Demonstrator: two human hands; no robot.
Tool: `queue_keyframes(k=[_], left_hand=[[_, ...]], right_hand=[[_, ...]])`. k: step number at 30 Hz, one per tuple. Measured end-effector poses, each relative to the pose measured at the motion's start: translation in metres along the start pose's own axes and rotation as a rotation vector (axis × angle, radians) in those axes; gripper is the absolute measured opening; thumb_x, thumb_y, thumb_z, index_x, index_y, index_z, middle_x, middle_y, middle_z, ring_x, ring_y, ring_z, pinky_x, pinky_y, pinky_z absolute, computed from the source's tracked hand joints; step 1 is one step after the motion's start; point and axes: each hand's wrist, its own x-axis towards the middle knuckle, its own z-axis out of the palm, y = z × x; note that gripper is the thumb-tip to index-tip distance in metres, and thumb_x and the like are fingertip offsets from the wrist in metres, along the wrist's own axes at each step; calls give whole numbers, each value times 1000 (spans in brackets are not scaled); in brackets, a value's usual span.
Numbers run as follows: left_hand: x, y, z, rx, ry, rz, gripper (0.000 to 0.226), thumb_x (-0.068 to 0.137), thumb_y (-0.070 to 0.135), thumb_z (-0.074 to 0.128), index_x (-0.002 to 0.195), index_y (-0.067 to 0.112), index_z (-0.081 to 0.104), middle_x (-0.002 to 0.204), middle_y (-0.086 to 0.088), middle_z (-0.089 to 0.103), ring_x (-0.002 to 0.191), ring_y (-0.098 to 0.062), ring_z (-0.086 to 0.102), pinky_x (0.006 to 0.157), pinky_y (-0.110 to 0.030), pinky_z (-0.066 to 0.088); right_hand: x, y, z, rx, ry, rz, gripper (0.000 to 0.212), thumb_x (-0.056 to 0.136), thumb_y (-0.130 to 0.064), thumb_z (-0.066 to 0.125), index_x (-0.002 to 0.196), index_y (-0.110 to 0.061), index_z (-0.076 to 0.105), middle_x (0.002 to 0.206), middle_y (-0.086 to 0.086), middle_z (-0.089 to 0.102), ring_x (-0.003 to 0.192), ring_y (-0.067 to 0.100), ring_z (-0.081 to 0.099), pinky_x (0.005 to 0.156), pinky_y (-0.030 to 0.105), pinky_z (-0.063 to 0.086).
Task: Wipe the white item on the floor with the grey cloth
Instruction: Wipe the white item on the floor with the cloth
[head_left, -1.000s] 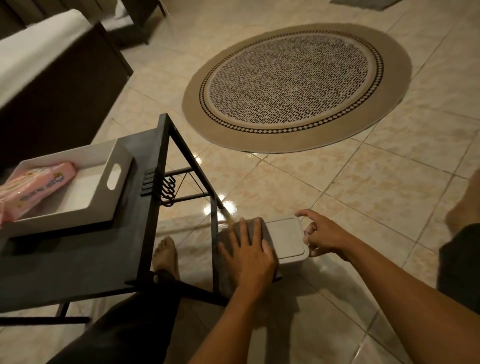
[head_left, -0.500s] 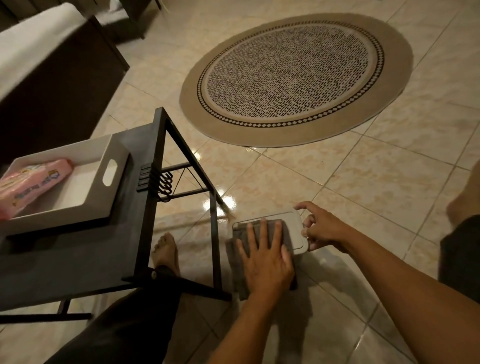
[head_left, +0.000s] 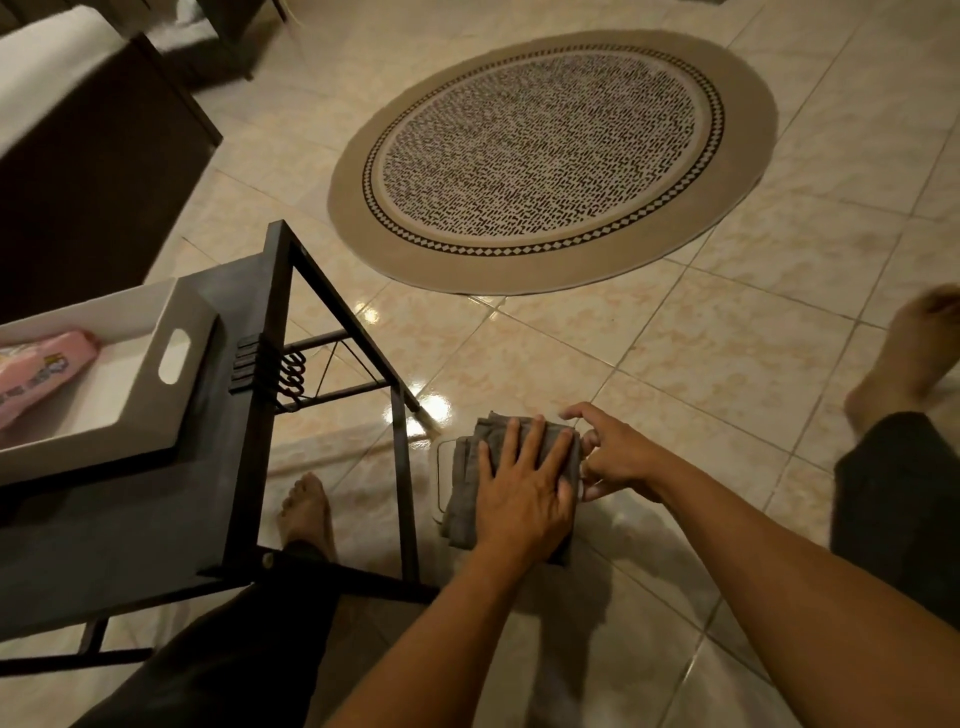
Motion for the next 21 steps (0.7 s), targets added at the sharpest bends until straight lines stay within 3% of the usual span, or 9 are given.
queue_keyframes(k=[4, 9, 14, 21], left_hand=[[-20, -8, 3, 33, -41, 85, 66, 92, 54, 7, 157, 42, 2, 168, 2, -6, 152, -23, -17, 120, -59, -10], [8, -20, -16, 63, -45, 5, 65, 94, 53, 8, 158, 38, 10, 169, 0, -4, 153, -25, -10, 119, -63, -5], [-15, -28, -6, 150, -86, 137, 62, 97, 55, 13, 157, 39, 11, 169, 1, -1, 153, -27, -10, 118, -68, -1], [3, -28, -20, 250, -63, 210, 62, 102, 55, 28, 159, 34, 13, 168, -2, -5, 153, -31, -9, 120, -65, 0]], right_hand=[[1, 5, 0, 79, 1, 2, 76, 79, 24, 45, 133, -30, 45, 95, 16, 50, 80, 32, 59, 77, 60, 60], [2, 6, 1, 100, 14, -15, 70, 85, 19, 54, 136, -29, 46, 91, 14, 47, 73, 25, 55, 72, 49, 62], [3, 6, 1, 88, 16, -5, 72, 83, 18, 54, 134, -31, 46, 91, 15, 50, 77, 29, 58, 76, 58, 61], [2, 7, 2, 67, 34, -10, 72, 83, 17, 56, 134, -33, 45, 90, 13, 51, 76, 27, 59, 75, 55, 62]])
